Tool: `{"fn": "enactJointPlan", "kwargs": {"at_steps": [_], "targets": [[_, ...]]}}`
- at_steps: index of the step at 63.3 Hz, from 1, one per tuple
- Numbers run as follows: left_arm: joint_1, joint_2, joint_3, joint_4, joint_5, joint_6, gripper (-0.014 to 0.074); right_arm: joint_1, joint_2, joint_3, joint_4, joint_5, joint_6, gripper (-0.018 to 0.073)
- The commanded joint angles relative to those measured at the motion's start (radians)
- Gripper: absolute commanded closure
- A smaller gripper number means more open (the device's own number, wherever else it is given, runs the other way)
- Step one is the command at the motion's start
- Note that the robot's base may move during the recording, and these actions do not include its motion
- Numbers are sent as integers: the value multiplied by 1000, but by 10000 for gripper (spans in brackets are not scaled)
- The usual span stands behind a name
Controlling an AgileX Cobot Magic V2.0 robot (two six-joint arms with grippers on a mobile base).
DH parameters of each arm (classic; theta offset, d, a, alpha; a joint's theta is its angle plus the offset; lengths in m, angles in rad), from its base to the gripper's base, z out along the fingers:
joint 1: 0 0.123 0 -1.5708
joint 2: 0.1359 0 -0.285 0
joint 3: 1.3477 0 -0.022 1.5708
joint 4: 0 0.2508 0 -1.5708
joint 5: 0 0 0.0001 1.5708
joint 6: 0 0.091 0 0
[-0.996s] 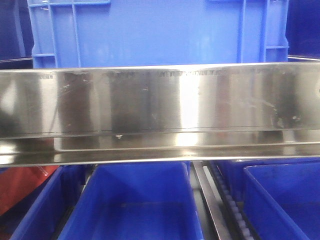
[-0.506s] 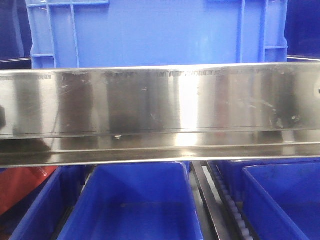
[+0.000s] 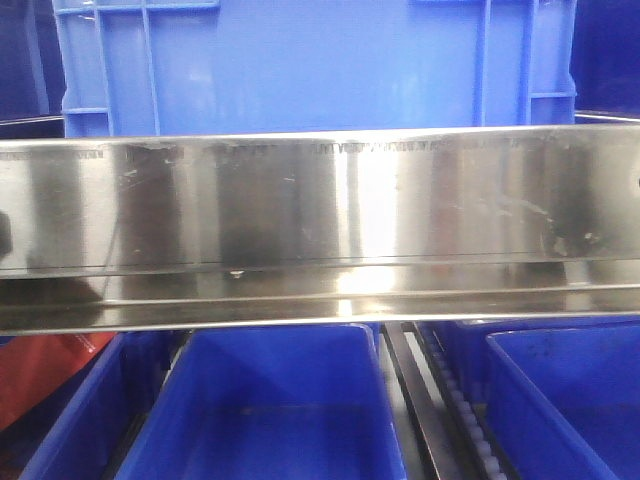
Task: Place cylindrical capacitor in blue bin on shelf
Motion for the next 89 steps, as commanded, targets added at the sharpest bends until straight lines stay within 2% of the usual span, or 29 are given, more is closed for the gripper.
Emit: {"fn": "enactJointPlan", "kwargs": {"at_steps": [1, 18, 24, 33, 46, 55, 61, 66, 74, 84, 89], "targets": [[2, -6, -2, 0, -19, -7, 707, -2, -5, 2, -7, -20, -3, 715], [2, -6, -2, 0, -19, -7, 707, -2, -5, 5, -5, -30, 2, 715], [2, -6, -2, 0, -19, -7, 707, -19, -28, 33, -10, -86, 33, 715], [2, -6, -2, 0, -19, -7, 707, -135, -122, 154, -15, -195, 99, 715], [2, -6, -2, 0, -19, -7, 707, -323, -327, 418, -18, -234, 155, 715], [2, -6, -2, 0, -19, -7, 707, -389, -451, 572, -18, -240, 155, 715], [2, -6, -2, 0, -19, -7, 707, -426, -529, 657, -56, -240, 183, 715], [2, -6, -2, 0, -19, -7, 707, -445, -595, 710, -108, -240, 208, 715], [2, -6, -2, 0, -19, -7, 707, -448, -644, 768, -138, -248, 208, 715], [2, -6, -2, 0, -19, -7, 707, -446, -644, 796, -135, -316, 208, 715], [2, -6, -2, 0, -19, -7, 707, -446, -644, 796, -133, -305, 208, 715]]}}
